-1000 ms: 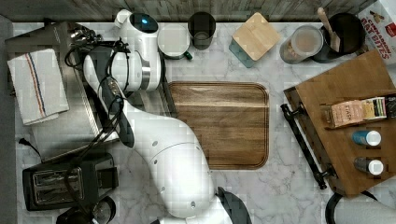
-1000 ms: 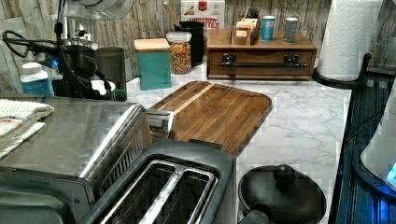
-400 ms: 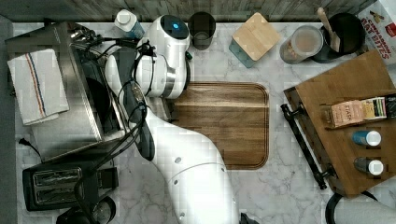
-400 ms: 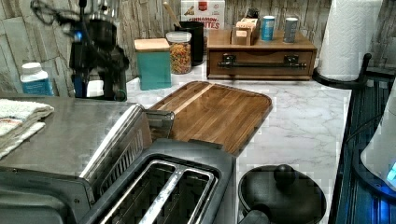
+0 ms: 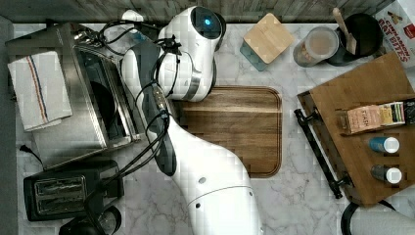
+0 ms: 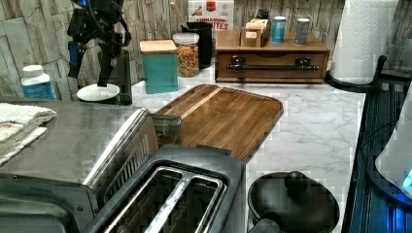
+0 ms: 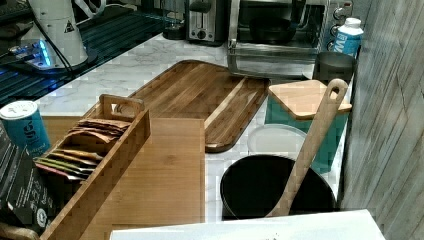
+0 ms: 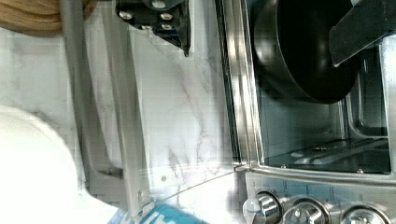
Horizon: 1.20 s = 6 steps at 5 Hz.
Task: Put the bowl in the oven.
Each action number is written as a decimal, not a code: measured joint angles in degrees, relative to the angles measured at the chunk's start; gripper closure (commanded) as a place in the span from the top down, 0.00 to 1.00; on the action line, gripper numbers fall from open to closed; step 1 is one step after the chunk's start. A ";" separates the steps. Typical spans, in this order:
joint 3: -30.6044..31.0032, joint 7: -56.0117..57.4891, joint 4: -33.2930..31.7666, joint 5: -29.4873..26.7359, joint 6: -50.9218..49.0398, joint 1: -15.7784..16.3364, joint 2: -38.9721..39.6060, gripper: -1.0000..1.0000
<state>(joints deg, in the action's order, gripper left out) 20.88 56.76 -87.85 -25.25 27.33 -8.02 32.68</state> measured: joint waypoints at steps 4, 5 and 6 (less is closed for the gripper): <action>0.17 0.00 0.11 -0.56 -0.06 0.11 -0.56 1.00; 0.67 0.00 0.06 -0.59 0.73 0.12 -0.56 1.00; 0.90 0.00 0.00 -0.46 1.04 0.13 -0.53 1.00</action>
<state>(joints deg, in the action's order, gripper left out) 21.78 56.76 -87.85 -25.71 28.37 -7.88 32.14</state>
